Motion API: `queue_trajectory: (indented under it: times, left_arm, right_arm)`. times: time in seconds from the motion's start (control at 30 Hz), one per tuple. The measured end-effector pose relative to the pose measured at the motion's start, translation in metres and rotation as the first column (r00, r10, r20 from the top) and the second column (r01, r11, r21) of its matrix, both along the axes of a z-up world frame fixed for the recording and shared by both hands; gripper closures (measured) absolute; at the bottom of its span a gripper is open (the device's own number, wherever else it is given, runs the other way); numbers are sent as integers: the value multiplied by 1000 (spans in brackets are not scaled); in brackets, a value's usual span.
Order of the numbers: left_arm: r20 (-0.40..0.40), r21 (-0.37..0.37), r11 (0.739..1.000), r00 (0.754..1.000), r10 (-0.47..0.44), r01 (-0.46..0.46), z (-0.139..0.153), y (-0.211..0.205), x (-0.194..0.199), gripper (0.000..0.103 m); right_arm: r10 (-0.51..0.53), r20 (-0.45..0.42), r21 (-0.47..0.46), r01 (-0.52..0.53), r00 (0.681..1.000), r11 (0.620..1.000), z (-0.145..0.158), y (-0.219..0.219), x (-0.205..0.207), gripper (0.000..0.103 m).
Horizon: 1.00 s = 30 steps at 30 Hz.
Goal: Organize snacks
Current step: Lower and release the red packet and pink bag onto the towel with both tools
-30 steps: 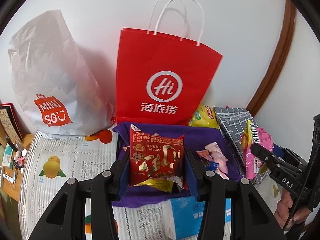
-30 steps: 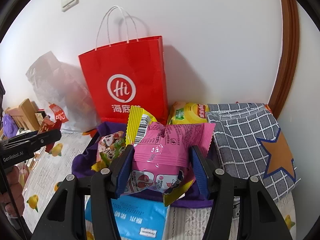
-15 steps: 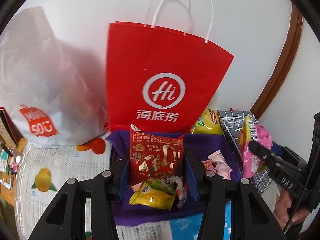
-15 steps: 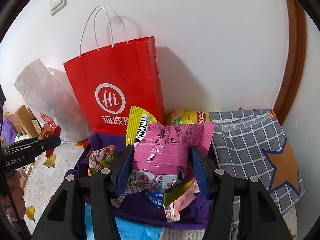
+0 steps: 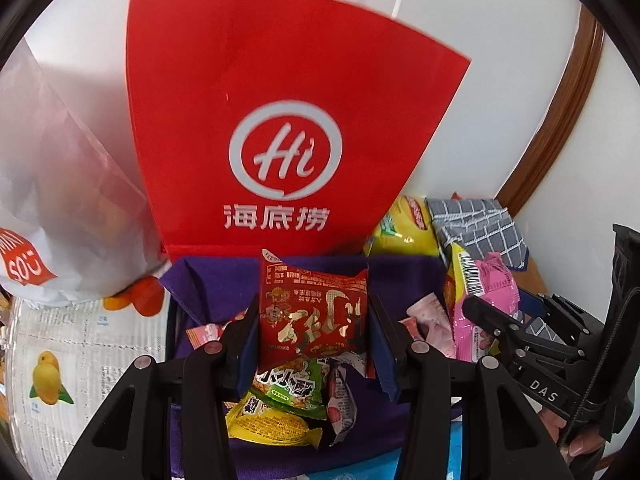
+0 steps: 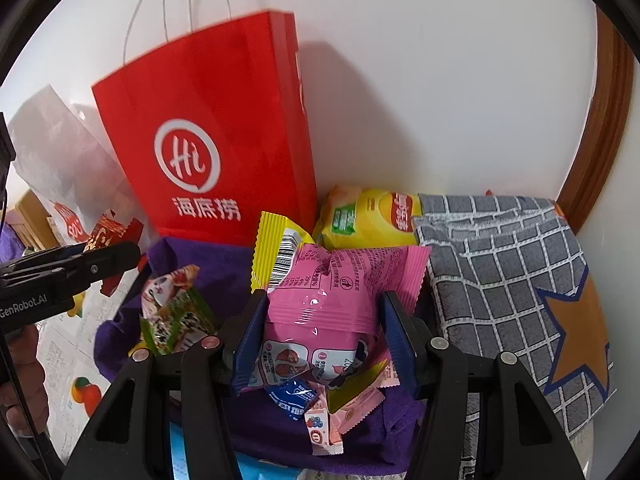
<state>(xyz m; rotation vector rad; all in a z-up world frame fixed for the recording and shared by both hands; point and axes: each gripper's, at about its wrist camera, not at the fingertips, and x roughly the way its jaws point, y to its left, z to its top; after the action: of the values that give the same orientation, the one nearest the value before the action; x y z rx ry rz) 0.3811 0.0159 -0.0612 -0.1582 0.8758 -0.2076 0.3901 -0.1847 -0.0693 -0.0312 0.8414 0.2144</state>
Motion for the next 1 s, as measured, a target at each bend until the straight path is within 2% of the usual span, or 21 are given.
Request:
queue_trajectory:
  times: [0.17,0.43,0.67,1.0]
  left_arm:
    - [-32,-6,1000,999,-21,21,-16,-8,6,57]
    - [-79,-61,996,994,-72,67,-28,-14,12,57]
    - [-116,-61,995,990,-85,78,-40,-21,16,57]
    - [-117,-24,999,992,-50,48,-46,-21,22,55]
  right_arm:
    - [7,-54,-18,-8,999,1000,-21,6,9,47]
    - [23,-96,-43,-27,995,999,-40,15,15,47]
    - [31,-102,-52,-36,994,998,-44,17,16,46]
    - [37,-100,-63,-43,994,997,-45,18,18,46]
